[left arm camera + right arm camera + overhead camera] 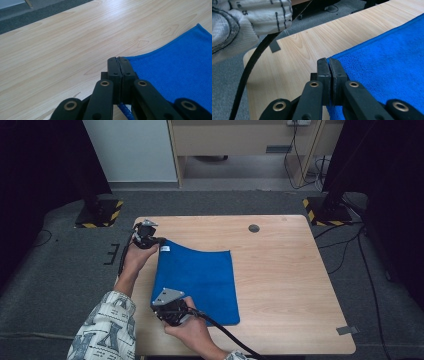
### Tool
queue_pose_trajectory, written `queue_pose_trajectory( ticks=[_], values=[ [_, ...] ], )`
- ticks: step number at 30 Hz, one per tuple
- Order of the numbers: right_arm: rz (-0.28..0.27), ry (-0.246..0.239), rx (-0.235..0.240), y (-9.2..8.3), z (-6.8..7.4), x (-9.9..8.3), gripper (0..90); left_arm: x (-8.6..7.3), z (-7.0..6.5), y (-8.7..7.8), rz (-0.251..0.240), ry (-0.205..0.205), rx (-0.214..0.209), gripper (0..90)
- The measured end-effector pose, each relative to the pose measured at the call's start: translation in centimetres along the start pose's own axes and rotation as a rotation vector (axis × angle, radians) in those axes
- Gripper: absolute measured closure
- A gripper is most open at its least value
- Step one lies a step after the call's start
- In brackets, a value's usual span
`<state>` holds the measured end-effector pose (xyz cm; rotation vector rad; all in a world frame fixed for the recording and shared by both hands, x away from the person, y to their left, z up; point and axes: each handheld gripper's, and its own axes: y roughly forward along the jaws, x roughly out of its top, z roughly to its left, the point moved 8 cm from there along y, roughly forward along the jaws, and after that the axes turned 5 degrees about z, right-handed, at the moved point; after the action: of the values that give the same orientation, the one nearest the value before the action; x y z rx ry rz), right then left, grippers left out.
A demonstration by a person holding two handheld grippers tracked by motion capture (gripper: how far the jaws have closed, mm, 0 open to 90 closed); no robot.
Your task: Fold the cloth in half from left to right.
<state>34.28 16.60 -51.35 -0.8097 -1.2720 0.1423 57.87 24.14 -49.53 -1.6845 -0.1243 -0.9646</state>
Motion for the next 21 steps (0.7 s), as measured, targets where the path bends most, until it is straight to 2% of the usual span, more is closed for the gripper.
queue_pose_trajectory(
  ticks=[4,8,16,21],
  values=[
    [0.001,0.003,0.011,0.0,0.2,0.3,88.3,0.0,0.3,-0.6,-0.005,-0.013,-0.003,89.2],
    [0.004,0.009,0.022,-0.4,0.1,0.5,88.2,0.3,-0.1,-0.3,-0.008,-0.021,-0.010,89.2],
    [0.005,0.012,0.006,-2.6,-1.1,-0.3,88.2,1.5,-2.7,1.1,-0.017,-0.013,-0.040,89.2],
    [0.013,0.002,-0.007,-4.3,-2.1,-1.5,88.1,2.3,-4.5,2.1,-0.020,0.002,-0.055,89.2]
  ],
)
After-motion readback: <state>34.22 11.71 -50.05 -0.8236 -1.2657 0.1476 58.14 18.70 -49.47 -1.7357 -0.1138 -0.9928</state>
